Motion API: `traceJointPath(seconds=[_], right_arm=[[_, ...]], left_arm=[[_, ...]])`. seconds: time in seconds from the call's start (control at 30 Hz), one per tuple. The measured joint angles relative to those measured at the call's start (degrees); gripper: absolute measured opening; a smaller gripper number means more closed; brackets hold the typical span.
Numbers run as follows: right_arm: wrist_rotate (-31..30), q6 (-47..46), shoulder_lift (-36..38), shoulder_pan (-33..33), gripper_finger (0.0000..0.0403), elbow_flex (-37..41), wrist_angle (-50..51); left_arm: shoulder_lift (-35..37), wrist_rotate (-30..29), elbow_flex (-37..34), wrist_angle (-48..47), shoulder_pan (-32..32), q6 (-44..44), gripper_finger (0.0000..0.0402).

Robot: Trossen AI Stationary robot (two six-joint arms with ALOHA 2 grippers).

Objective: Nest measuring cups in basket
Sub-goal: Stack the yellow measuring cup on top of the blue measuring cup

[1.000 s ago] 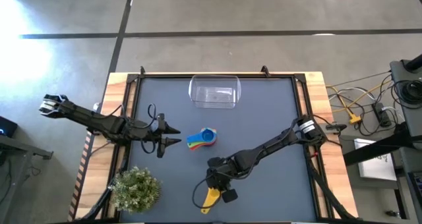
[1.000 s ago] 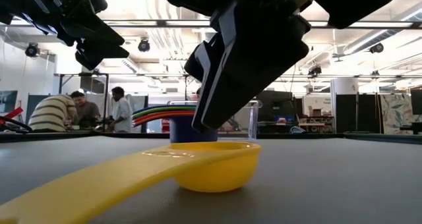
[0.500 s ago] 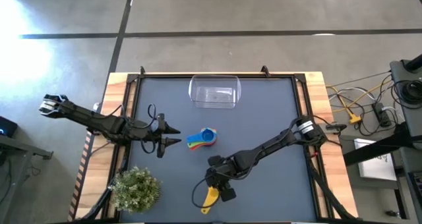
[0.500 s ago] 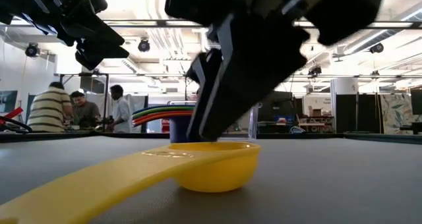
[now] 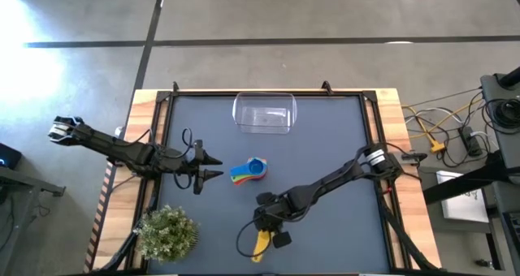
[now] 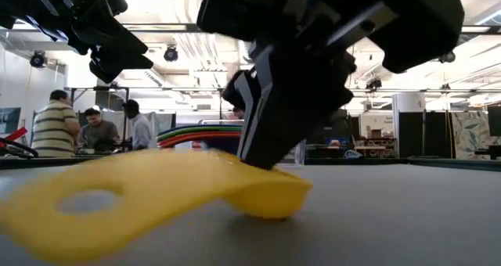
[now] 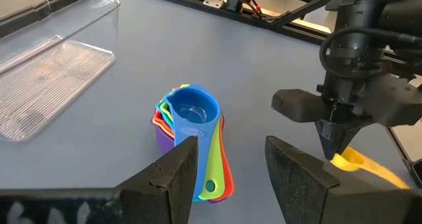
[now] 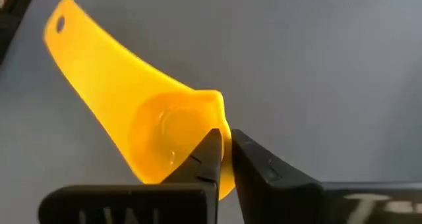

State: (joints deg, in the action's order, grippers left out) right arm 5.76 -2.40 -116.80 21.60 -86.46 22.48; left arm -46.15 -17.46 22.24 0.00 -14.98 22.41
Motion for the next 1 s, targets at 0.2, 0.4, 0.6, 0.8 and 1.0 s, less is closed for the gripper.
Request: traceJointPath(seconds=[0.2,0.4,0.6,0.8,1.0], right_arm=[[-9.72,-1.56,2.16,-1.08,0.0010,0.07,2.80],[-14.76,-2.86,7.30,-5.75,0.0009,0.52,3.44],[-14.88,-3.94,13.03,-13.29,0.0009,2.76,2.58],[-14.70,-6.03,15.00,-20.31,0.0009,4.91,2.15],[-8.71,-7.72,14.49,-24.09,0.0009,8.20,0.00]], left_arm=[[0.00,0.00,0.00,0.00,0.00,0.00,0.0160],[0.00,0.00,0.00,-0.01,0.00,0.00,0.0160],[0.00,0.01,-0.02,-0.11,-0.24,0.00,0.0160],[0.00,0.00,-0.02,-0.12,-0.24,-0.24,0.0160],[0.00,0.00,-0.02,-0.14,-0.25,-0.24,0.0160]])
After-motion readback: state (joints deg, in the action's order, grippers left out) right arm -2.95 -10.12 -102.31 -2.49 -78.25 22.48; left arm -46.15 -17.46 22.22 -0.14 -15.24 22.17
